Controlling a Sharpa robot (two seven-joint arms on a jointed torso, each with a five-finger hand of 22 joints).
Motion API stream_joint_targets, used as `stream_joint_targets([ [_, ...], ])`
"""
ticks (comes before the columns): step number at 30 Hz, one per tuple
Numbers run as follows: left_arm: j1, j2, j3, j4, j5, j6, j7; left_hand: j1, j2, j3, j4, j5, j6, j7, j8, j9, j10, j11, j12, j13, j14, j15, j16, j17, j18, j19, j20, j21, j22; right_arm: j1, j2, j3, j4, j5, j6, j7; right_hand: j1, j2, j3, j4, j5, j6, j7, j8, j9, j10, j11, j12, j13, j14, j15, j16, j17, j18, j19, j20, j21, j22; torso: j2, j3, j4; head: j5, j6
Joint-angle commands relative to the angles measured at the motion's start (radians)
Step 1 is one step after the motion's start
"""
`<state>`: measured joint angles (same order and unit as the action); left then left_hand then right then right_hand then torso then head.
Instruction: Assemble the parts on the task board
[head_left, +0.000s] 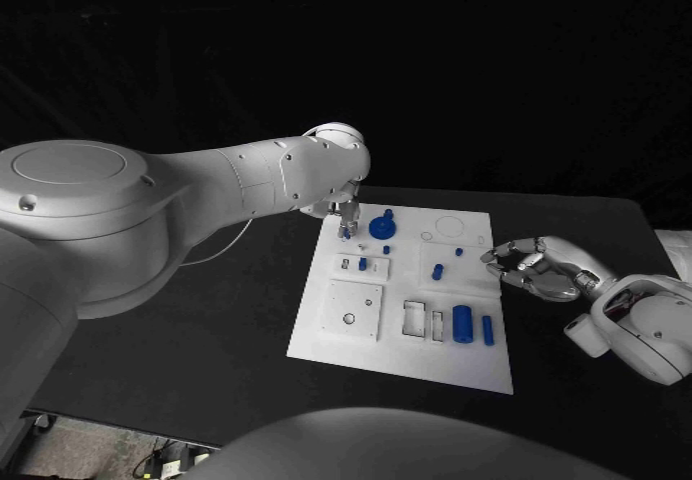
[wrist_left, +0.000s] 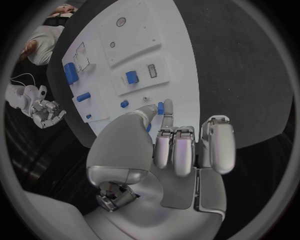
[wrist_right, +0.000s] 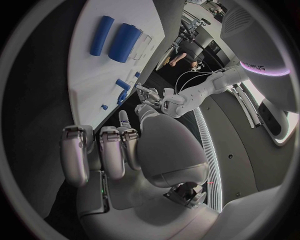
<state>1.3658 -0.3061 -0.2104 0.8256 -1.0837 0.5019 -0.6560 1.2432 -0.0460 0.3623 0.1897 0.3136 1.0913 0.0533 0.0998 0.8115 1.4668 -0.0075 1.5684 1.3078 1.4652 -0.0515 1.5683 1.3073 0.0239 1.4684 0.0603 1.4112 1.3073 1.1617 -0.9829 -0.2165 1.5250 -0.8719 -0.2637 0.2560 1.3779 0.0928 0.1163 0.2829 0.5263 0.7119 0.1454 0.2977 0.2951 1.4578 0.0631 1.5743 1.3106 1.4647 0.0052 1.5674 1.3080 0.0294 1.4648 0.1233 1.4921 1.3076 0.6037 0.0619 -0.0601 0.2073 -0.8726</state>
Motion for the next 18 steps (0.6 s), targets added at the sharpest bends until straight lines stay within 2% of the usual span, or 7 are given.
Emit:
stream_joint_targets([
  [1, 0.011, -0.007, -0.004, 0.029, -0.043, 0.062, -0.019, -0.003, -0.002, 0.008, 0.001, 0.004, -0.003, 0.000, 0.002, 0.000, 0.104, -0.007, 0.002, 0.263, 0.106, -0.009, 0.003, 0.263, 0.014, 0.020, -0.008, -0.011, 0.213, -0.001, 0.001, 0.000, -0.002, -0.003, 0.017, 0.000, 0.000, -0.003, 0.005, 0.001, 0.002, -0.001, 0.003, 0.004, 0.002, 0.113, 0.001, -0.004, 0.260, 0.106, 0.008, 0.003, 0.263, 0.000, 0.014, 0.001, -0.007, 0.224, -0.001, 0.0006, 0.0006, 0.000, 0.000],
  [4, 0.018, -0.020, -0.010, 0.061, -0.050, 0.079, -0.023, -0.009, -0.001, 0.012, 0.003, 0.003, -0.007, 0.002, 0.000, -0.001, 0.104, -0.006, 0.002, 0.263, 0.106, -0.009, 0.003, 0.263, 0.015, 0.018, -0.008, -0.016, 0.211, -0.001, 0.002, -0.001, -0.002, -0.003, 0.018, -0.001, 0.000, -0.003, 0.005, 0.001, 0.002, -0.001, 0.003, 0.004, 0.002, 0.113, 0.001, -0.004, 0.260, 0.106, 0.008, 0.003, 0.263, 0.000, 0.014, 0.001, -0.007, 0.224, -0.002, 0.0010, -0.0005, 0.004, 0.000],
  [8, 0.024, -0.044, -0.014, 0.115, -0.052, 0.092, -0.027, -0.011, -0.001, 0.013, 0.004, 0.002, -0.008, 0.002, 0.000, -0.001, 0.104, -0.006, 0.002, 0.263, 0.106, -0.009, 0.003, 0.263, 0.015, 0.017, -0.008, -0.018, 0.211, -0.001, 0.001, -0.001, -0.003, -0.003, 0.019, -0.004, 0.000, -0.003, 0.005, 0.001, 0.002, -0.001, 0.003, 0.004, 0.002, 0.113, 0.001, -0.004, 0.260, 0.106, 0.008, 0.003, 0.263, 0.000, 0.014, 0.001, -0.007, 0.224, -0.002, 0.0008, 0.0004, 0.001, 0.000],
  [13, 0.032, -0.070, -0.018, 0.179, -0.047, 0.124, -0.034, -0.014, 0.001, 0.015, 0.004, 0.001, -0.009, 0.003, -0.001, -0.001, 0.104, -0.006, 0.002, 0.263, 0.106, -0.008, 0.003, 0.263, 0.017, 0.014, -0.008, -0.024, 0.209, -0.002, -0.001, -0.002, -0.003, -0.003, 0.018, -0.008, 0.000, -0.003, 0.005, 0.001, 0.002, -0.001, 0.003, 0.004, 0.002, 0.113, 0.001, -0.004, 0.260, 0.106, 0.008, 0.003, 0.263, 0.000, 0.013, 0.001, -0.007, 0.224, -0.003, 0.0015, -0.0003, 0.008, 0.000],
  [18, 0.036, -0.093, -0.019, 0.219, -0.042, 0.147, -0.040, -0.025, 0.003, 0.021, 0.007, -0.002, -0.011, 0.004, -0.001, -0.001, 0.104, -0.004, 0.002, 0.263, 0.106, -0.007, 0.003, 0.263, 0.018, 0.011, -0.007, -0.031, 0.207, -0.002, 0.002, -0.003, -0.005, -0.003, 0.017, -0.010, 0.000, -0.003, 0.005, 0.001, 0.002, -0.001, 0.003, 0.004, 0.002, 0.113, 0.001, -0.004, 0.260, 0.106, 0.008, 0.003, 0.263, 0.000, 0.013, 0.001, -0.007, 0.224, -0.003, 0.0021, -0.0009, 0.013, 0.000],
])
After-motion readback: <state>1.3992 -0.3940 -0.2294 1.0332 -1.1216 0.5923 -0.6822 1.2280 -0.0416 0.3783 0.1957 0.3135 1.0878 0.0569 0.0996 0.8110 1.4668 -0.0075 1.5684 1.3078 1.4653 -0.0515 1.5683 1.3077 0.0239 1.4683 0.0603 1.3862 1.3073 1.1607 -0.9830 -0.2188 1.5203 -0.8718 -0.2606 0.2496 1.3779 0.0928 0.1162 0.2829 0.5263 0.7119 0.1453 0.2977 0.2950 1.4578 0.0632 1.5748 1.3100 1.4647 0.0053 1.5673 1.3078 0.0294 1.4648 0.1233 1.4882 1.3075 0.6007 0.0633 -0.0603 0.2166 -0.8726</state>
